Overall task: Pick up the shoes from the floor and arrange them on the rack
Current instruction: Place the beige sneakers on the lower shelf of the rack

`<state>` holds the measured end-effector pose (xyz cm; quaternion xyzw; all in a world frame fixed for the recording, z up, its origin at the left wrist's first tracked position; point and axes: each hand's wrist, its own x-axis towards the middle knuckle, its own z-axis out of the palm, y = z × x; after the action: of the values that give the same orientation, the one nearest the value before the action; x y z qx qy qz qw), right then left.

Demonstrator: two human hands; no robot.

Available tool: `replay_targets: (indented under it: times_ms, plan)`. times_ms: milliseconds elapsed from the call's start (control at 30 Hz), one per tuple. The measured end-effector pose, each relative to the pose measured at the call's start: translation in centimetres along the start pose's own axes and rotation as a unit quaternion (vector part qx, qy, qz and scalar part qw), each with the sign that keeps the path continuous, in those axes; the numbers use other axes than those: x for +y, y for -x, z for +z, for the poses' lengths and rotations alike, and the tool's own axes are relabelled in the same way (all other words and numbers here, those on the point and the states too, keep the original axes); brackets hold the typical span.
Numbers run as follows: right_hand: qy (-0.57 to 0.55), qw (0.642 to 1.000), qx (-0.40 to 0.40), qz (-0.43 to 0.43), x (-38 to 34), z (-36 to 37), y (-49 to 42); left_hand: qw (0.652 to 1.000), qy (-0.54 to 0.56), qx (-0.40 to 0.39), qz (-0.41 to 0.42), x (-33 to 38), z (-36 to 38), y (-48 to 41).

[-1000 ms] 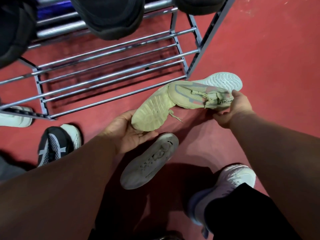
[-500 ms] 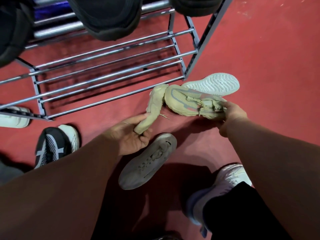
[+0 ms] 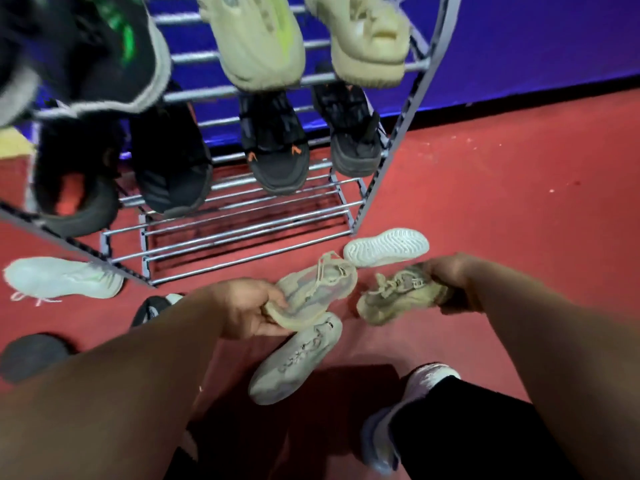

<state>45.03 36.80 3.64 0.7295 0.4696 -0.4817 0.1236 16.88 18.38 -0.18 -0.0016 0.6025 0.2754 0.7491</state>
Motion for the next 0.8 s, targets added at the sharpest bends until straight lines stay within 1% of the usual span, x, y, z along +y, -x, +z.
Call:
replay_targets:
  times_ms: [100,233,333,433,533,667,800]
  plan:
    - [-0.007,1.000,0.014,-0.013,0.8,0.1,4.8,0.999,-0.037,0.035,0.011,-0.6,-0.8,4.8]
    - [-0.086,0.994,0.028,-0.061,0.7,1.5,11.6,0.990,-0.088,0.097,0.047,-1.6,-2.1,12.0]
    - [-0.165,0.980,0.023,-0.113,1.0,3.7,16.4,0.984,-0.083,0.136,0.075,-3.1,-3.6,17.1]
    - [-0.196,0.967,-0.006,-0.161,1.3,6.7,20.0,0.977,-0.074,0.171,0.105,-5.0,-3.9,22.0]
    - [-0.225,0.953,-0.049,-0.196,0.0,9.0,22.8,0.973,-0.045,0.181,0.134,-7.0,-4.6,25.4]
    - [-0.264,0.934,-0.116,-0.209,-0.6,10.8,25.7,0.970,0.035,0.187,0.152,-8.9,-5.3,28.7]
    - [-0.275,0.931,-0.125,-0.205,-0.3,10.3,25.1,0.964,0.098,0.182,0.170,-9.2,-4.7,29.5]
